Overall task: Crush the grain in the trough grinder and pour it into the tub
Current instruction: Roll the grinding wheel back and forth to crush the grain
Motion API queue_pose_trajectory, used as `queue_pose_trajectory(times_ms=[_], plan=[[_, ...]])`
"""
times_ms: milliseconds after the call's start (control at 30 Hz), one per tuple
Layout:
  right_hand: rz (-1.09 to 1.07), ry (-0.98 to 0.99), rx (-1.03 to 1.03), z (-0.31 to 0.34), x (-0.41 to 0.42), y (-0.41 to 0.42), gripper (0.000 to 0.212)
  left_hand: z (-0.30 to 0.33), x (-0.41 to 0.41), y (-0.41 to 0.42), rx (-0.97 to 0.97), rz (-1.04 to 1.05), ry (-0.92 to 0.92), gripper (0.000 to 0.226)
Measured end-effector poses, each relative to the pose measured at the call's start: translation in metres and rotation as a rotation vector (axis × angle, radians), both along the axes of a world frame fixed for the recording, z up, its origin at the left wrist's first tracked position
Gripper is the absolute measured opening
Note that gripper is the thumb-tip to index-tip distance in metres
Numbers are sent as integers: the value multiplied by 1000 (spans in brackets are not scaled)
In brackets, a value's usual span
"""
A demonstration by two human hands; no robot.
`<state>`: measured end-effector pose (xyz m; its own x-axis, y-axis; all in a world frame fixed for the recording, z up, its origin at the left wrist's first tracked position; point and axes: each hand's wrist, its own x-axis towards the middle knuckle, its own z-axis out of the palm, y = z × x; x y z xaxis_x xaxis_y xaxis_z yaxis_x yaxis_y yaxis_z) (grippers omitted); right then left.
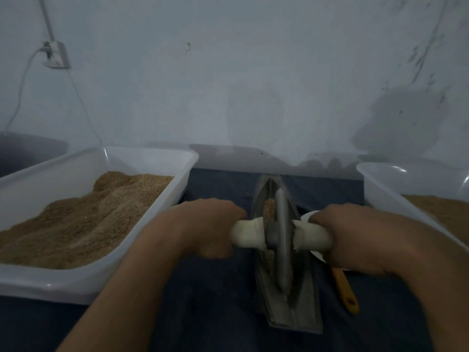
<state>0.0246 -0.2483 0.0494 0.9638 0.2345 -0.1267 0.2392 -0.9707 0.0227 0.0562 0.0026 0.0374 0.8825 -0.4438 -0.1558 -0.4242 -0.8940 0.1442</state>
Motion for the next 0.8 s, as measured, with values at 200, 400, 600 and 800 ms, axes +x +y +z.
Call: queue_pose_trajectory(times_ms=[200, 400, 600, 800], plan=[[-63, -495, -88, -28, 48, 14, 27, -35, 34, -20, -22, 200, -492, 32], [-29, -531, -95, -36, 49, 7, 23, -33, 36, -27, 22, 216, -549, 26], [20, 62, 75, 0, -5, -4, 17, 3, -2, 0, -39, -47, 2, 30], [-78, -260, -25, -16, 34, 11, 16, -17, 22, -12, -46, 81, -274, 33]])
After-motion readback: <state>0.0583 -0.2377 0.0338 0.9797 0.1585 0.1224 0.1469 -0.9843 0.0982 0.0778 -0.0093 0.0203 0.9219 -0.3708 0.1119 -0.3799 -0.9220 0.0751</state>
